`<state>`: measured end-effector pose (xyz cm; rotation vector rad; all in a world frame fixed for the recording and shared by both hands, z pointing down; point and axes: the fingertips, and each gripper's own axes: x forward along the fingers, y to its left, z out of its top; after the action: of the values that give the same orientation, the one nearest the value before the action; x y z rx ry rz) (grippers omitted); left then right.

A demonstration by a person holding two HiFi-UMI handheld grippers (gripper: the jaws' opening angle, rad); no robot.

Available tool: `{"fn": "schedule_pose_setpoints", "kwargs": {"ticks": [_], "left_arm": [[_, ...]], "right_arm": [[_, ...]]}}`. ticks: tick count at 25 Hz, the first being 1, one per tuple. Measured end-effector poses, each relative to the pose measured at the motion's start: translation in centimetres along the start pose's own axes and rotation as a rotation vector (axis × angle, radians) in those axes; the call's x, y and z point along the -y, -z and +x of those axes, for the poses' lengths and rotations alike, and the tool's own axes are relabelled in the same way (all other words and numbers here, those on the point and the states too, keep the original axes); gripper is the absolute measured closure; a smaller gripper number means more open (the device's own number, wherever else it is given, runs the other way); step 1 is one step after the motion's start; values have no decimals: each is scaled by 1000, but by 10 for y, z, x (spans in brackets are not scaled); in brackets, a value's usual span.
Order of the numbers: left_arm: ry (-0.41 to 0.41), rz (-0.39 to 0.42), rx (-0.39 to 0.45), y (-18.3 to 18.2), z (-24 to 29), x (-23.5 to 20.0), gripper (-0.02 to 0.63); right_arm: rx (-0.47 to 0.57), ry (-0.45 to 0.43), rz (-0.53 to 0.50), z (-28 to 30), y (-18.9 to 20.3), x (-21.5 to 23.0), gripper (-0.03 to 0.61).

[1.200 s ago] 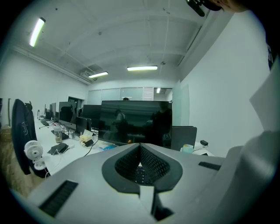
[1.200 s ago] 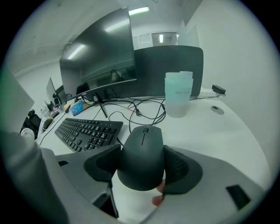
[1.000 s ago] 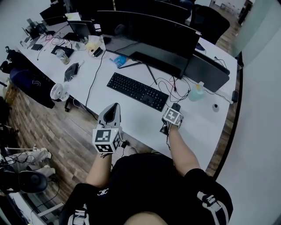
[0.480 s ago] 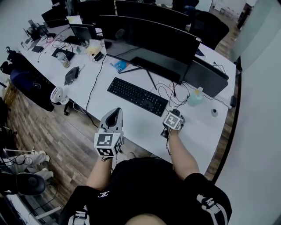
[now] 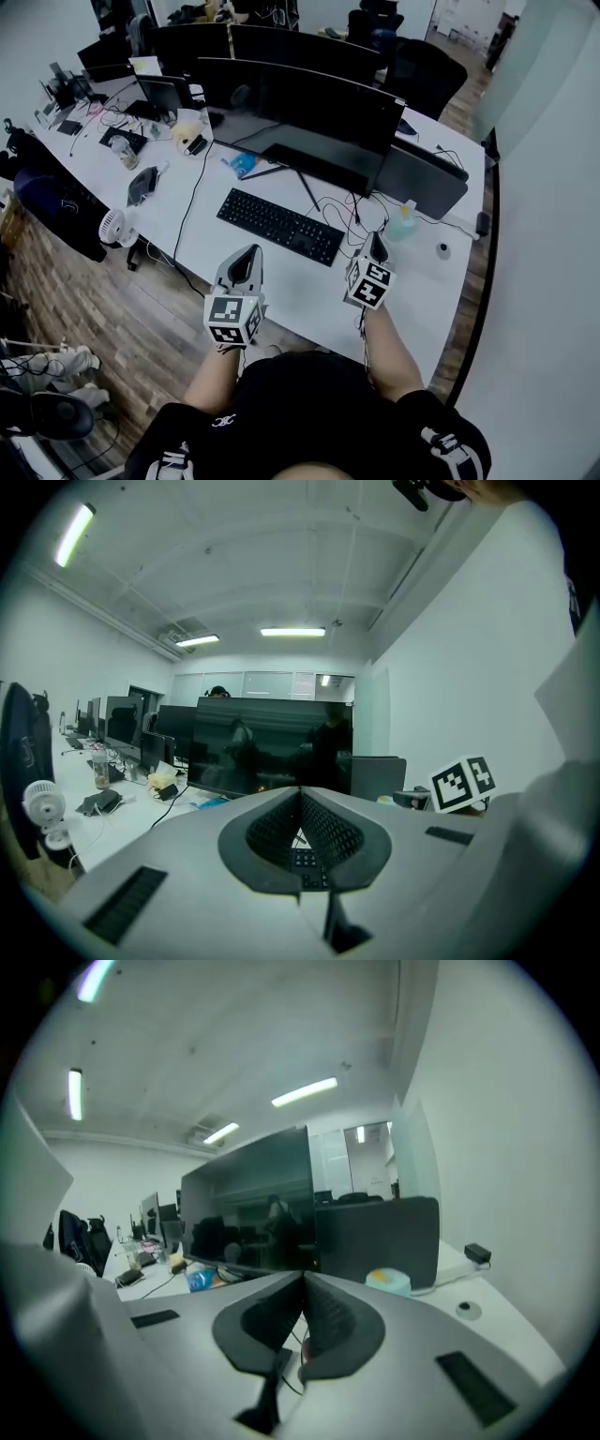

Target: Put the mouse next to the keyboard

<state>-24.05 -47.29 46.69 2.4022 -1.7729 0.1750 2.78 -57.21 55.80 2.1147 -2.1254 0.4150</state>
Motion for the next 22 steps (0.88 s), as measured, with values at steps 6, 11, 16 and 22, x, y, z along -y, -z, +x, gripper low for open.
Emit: {"fn": "schedule_pose_setpoints", "kwargs": {"ticks": [6, 11, 16, 22], "left_arm": [[15, -1, 13, -5, 7, 8, 601], [40, 2, 10, -7, 10, 14, 601], [55, 9, 22, -11, 11, 18, 601], [60, 5, 25, -15, 10, 19, 601]], "right_arm": [[184, -131, -79, -47, -76, -24, 565], [212, -161, -51, -81, -86, -35, 566], [246, -153, -74, -97, -92, -39, 566], [249, -141, -65, -100, -95, -36, 566]]}}
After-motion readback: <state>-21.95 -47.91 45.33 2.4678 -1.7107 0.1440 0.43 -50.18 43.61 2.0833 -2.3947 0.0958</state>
